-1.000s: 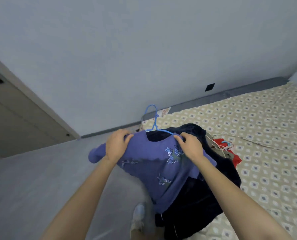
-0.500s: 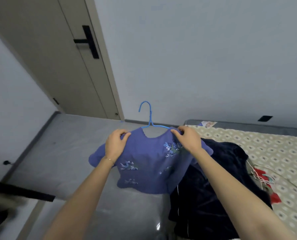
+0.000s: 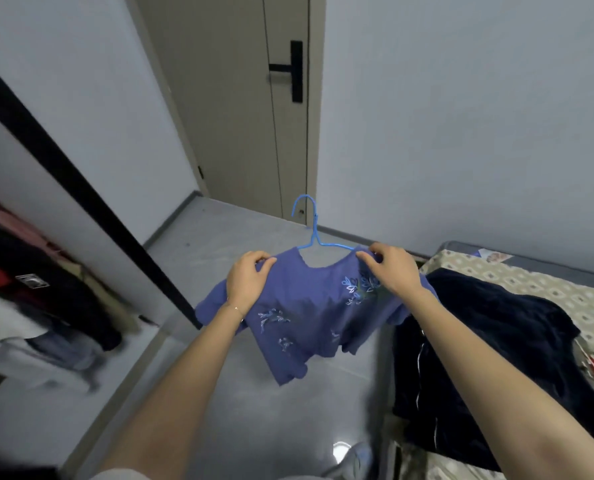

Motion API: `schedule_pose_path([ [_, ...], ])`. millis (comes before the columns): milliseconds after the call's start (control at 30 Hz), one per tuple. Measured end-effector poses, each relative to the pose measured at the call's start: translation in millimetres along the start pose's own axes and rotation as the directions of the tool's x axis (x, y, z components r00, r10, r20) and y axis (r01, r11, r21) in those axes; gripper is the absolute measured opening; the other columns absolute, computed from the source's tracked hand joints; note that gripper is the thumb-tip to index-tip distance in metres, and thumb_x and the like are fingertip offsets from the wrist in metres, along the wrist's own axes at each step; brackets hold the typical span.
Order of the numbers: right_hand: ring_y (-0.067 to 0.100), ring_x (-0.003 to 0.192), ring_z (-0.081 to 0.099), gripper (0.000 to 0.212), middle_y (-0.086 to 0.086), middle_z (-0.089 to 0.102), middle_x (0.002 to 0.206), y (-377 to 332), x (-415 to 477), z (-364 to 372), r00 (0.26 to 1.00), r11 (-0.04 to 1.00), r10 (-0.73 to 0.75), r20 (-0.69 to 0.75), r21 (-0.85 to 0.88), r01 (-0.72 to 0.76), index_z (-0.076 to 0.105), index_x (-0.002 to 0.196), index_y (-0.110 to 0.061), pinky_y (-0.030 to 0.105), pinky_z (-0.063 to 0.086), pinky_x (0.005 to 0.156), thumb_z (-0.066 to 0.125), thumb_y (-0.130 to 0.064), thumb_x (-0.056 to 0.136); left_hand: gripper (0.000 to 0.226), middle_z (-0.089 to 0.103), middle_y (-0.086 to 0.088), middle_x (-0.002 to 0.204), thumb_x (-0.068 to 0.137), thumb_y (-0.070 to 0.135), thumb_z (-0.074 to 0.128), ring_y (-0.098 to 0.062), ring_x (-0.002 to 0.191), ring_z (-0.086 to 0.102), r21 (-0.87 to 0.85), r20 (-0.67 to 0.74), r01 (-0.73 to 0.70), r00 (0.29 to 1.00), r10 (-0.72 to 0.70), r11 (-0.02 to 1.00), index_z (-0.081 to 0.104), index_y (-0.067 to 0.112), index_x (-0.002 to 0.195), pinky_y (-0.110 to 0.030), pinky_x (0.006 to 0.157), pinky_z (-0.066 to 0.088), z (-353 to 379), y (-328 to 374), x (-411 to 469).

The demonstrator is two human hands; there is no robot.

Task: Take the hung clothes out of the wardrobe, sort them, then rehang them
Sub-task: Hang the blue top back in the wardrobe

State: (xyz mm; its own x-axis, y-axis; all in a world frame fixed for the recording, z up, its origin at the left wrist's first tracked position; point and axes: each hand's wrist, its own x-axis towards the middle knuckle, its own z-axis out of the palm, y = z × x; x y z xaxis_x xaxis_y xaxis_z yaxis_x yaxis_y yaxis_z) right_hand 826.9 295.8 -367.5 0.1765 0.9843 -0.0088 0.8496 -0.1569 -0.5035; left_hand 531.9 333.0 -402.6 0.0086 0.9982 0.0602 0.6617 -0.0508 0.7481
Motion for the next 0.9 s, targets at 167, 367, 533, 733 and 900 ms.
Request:
schedule_pose_path([
  [167, 0.027, 0.072, 0.055, 0.036, 0.001, 0.063, 0.072, -68, -38, 31, 0.996, 0.995, -0.093, 0.015, -0.023, 0.093, 0.063, 0.079, -0.015, 0.035, 0.044, 0.063, 0.054, -0.046, 0.095, 0.017, 0.069, 0.006, 0.094, 0.095, 0.033, 0.062, -0.015, 0.090, 0.061, 0.002, -0.068, 0.030, 0.997, -0.030, 1.000, 0.070, 0.019, 0.089, -0.030, 0.078, 0.045, -71, -47, -43],
  [367, 0.024, 0.064, 0.049, 0.039, -0.004, 0.051, 0.057, -156, -79, 83, 0.981, 0.981, -0.181, 0.073, 0.080, 0.175, 0.050, 0.063, -0.023, 0.033, 0.036, 0.056, 0.056, -0.046, 0.094, 0.014, 0.069, 0.003, 0.098, 0.093, 0.030, 0.065, -0.018, 0.092, 0.062, 0.031, -0.200, 0.059, 0.979, -0.051, 0.998, 0.073, 0.018, 0.093, -0.032, 0.080, 0.047, -163, -106, -100],
  [533, 0.024, 0.067, 0.055, 0.033, -0.005, 0.057, 0.062, -231, -105, 128, 0.952, 0.953, -0.285, 0.112, 0.142, 0.268, 0.058, 0.071, -0.022, 0.035, 0.045, 0.061, 0.056, -0.046, 0.093, 0.015, 0.069, -0.001, 0.094, 0.093, 0.025, 0.067, -0.019, 0.089, 0.062, 0.047, -0.280, 0.085, 0.958, -0.069, 0.995, 0.074, 0.012, 0.094, -0.029, 0.079, 0.046, -236, -161, -135],
  [733, 0.028, 0.067, 0.053, 0.038, -0.001, 0.057, 0.063, -323, -110, 176, 0.871, 0.887, -0.456, 0.183, 0.171, 0.429, 0.058, 0.072, -0.015, 0.036, 0.041, 0.060, 0.057, -0.045, 0.094, 0.014, 0.069, -0.002, 0.095, 0.093, 0.025, 0.066, -0.020, 0.091, 0.062, 0.032, -0.392, 0.208, 0.903, -0.179, 0.978, 0.073, 0.013, 0.095, -0.035, 0.083, 0.047, -307, -226, -165],
  [900, 0.028, 0.060, 0.046, 0.048, 0.001, 0.047, 0.054, -406, -102, 218, 0.766, 0.794, -0.606, 0.217, 0.218, 0.567, 0.047, 0.063, -0.009, 0.037, 0.038, 0.056, 0.059, -0.045, 0.093, 0.015, 0.071, -0.001, 0.096, 0.095, 0.024, 0.065, -0.020, 0.091, 0.064, 0.006, -0.499, 0.286, 0.831, -0.245, 0.958, 0.073, 0.012, 0.094, -0.034, 0.080, 0.050, -365, -271, -187],
])
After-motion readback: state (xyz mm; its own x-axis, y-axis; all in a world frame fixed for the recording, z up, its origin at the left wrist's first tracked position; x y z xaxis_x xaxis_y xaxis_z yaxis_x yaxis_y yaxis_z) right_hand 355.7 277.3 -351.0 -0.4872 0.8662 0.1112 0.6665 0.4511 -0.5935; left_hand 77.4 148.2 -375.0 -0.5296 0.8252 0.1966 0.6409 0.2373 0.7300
